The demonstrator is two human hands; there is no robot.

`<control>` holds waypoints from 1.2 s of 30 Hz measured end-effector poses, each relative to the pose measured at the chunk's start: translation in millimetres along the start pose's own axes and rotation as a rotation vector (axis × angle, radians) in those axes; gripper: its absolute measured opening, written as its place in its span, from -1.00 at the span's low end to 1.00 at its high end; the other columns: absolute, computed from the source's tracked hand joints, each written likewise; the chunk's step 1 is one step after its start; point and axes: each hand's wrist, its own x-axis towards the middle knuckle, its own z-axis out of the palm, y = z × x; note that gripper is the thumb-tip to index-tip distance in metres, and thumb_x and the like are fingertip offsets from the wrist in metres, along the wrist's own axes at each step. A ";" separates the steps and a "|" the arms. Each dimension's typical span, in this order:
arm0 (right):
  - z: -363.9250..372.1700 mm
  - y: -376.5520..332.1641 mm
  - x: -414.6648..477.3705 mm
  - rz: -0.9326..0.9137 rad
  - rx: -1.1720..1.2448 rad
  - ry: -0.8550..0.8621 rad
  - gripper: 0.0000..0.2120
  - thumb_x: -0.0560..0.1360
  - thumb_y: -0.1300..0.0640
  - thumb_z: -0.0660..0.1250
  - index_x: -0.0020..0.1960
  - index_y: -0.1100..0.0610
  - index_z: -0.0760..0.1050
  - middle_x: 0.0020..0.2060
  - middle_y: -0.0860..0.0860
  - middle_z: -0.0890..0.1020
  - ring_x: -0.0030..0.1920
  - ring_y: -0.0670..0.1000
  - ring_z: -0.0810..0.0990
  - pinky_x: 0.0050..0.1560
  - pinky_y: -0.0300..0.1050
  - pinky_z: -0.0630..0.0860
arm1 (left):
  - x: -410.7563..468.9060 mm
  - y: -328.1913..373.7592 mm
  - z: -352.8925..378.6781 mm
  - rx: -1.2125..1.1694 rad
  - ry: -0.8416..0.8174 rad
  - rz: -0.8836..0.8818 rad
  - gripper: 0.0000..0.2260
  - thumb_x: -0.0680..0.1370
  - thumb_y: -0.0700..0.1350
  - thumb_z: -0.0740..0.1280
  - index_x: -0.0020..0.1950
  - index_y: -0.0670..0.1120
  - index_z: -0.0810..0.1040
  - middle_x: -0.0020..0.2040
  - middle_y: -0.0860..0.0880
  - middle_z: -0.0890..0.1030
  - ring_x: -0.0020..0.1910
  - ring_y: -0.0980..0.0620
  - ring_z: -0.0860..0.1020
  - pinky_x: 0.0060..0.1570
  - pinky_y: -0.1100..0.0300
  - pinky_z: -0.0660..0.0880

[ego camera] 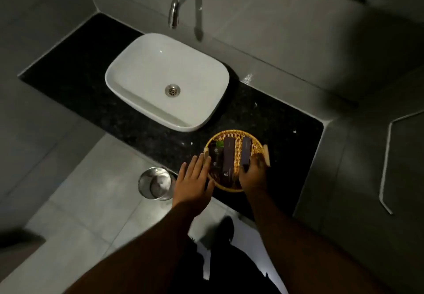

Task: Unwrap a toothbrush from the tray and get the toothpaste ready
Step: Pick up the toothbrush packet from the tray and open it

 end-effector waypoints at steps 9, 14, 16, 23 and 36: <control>13.9 -6.7 10.2 0.147 -0.028 -0.017 -0.47 0.56 0.11 0.44 0.46 0.25 0.39 0.40 0.22 0.47 0.43 0.25 0.44 0.38 0.17 0.51 | 1.8 0.4 6.4 0.002 0.063 0.011 -0.35 0.74 0.21 -0.03 0.80 0.07 -0.10 0.81 0.00 -0.05 0.79 -0.02 -0.11 0.76 -0.16 -0.12; 10.1 -7.0 9.1 0.269 0.315 -0.005 -0.71 0.53 0.12 0.52 0.18 0.22 0.61 0.13 0.16 0.69 0.19 0.21 0.67 0.22 0.16 0.65 | 9.7 5.7 -1.0 0.009 0.066 0.024 -0.35 0.73 0.22 -0.07 0.79 0.07 -0.15 0.80 0.02 -0.13 0.78 -0.01 -0.18 0.76 -0.15 -0.14; 4.9 -8.4 3.5 0.293 0.395 0.030 -0.67 0.50 0.10 0.55 0.19 0.20 0.59 0.14 0.15 0.69 0.19 0.19 0.67 0.19 0.13 0.66 | 11.2 6.7 -3.1 -0.011 0.086 0.019 -0.36 0.75 0.22 -0.05 0.79 0.07 -0.14 0.80 0.02 -0.12 0.78 0.00 -0.18 0.77 -0.14 -0.13; -9.0 -8.4 -23.4 -0.005 0.260 0.081 -0.64 0.51 0.07 0.52 0.26 0.10 0.55 0.22 0.10 0.64 0.23 0.10 0.63 0.20 -0.04 0.64 | 25.3 21.9 -33.8 -0.156 0.154 -0.075 -0.36 0.75 0.22 -0.04 0.80 0.02 -0.02 0.81 -0.02 0.03 0.80 -0.01 -0.04 0.77 -0.09 -0.11; -42.6 -18.0 -30.0 -0.454 0.162 0.160 -0.61 0.43 0.11 0.51 0.20 -0.10 0.51 0.03 -0.18 0.62 0.13 -0.08 0.59 0.47 0.24 0.42 | 65.6 33.1 -91.7 -0.976 0.273 -0.376 -0.68 0.72 0.24 0.20 0.23 0.06 0.60 0.06 0.02 0.73 0.02 0.02 0.71 0.07 -0.03 0.65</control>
